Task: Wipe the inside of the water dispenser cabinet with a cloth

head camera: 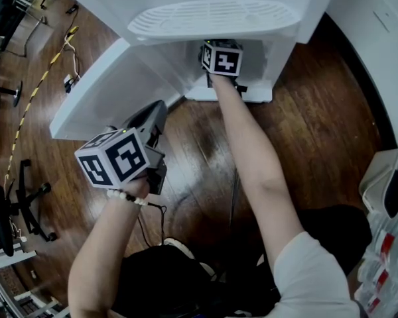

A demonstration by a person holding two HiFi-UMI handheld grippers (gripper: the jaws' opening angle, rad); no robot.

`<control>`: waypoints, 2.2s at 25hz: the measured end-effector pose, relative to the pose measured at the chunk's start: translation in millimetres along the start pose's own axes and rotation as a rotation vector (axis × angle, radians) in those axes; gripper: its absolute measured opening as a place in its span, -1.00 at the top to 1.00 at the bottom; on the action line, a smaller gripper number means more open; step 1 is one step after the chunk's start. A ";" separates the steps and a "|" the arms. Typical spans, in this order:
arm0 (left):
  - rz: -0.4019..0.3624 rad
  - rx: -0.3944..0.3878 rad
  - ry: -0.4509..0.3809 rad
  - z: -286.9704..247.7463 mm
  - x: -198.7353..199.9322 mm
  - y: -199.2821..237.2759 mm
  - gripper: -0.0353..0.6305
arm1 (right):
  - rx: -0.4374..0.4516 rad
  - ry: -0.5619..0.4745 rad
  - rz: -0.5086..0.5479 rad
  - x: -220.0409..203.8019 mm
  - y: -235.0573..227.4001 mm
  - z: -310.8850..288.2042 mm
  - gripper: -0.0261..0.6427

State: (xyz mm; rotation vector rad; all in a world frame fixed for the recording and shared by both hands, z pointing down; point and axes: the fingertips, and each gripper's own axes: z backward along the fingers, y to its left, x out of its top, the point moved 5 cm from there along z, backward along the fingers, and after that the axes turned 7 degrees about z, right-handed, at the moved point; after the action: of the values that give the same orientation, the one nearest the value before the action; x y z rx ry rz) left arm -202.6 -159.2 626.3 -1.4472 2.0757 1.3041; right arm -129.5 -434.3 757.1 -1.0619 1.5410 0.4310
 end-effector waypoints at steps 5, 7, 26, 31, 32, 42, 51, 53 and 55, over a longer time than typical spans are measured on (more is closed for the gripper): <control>0.000 -0.003 0.011 -1.8 -2.1 -0.6 0.90 | -0.020 0.130 -0.006 -28.6 2.9 -11.1 0.79; 0.000 -0.002 0.010 -1.3 -1.6 0.7 0.90 | -0.037 0.145 0.003 -30.3 2.6 -14.8 0.79; -0.012 -0.012 0.007 -1.1 -0.2 -8.5 0.90 | -0.138 -0.275 -0.125 52.1 -12.4 40.0 0.79; -0.006 -0.010 0.006 -1.1 -0.6 -7.9 0.90 | -0.098 -0.411 -0.104 85.1 -4.5 57.6 0.79; -0.004 -0.009 0.006 -1.4 -0.9 -7.5 0.90 | -0.094 -0.421 -0.099 86.7 -3.5 58.1 0.79; -0.005 -0.010 0.008 -2.9 -0.8 -5.5 0.90 | -0.222 -0.028 -0.328 -15.9 -36.0 22.7 0.79; -0.003 -0.007 0.008 -2.2 -1.4 -4.7 0.90 | -0.295 0.059 -0.598 -50.1 -60.9 22.4 0.78; -0.007 -0.006 0.008 -1.5 -1.2 -4.8 0.90 | -0.323 0.060 -0.639 -52.3 -64.2 24.9 0.78; -0.006 -0.007 0.004 -1.0 -0.4 -6.1 0.90 | -0.356 0.038 -0.665 -51.7 -69.0 29.4 0.78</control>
State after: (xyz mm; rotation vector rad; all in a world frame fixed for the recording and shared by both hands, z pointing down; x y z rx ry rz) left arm -196.9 -160.2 623.9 -1.4598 2.0695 1.3089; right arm -60.2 -428.0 815.8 -1.7823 1.0697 0.2198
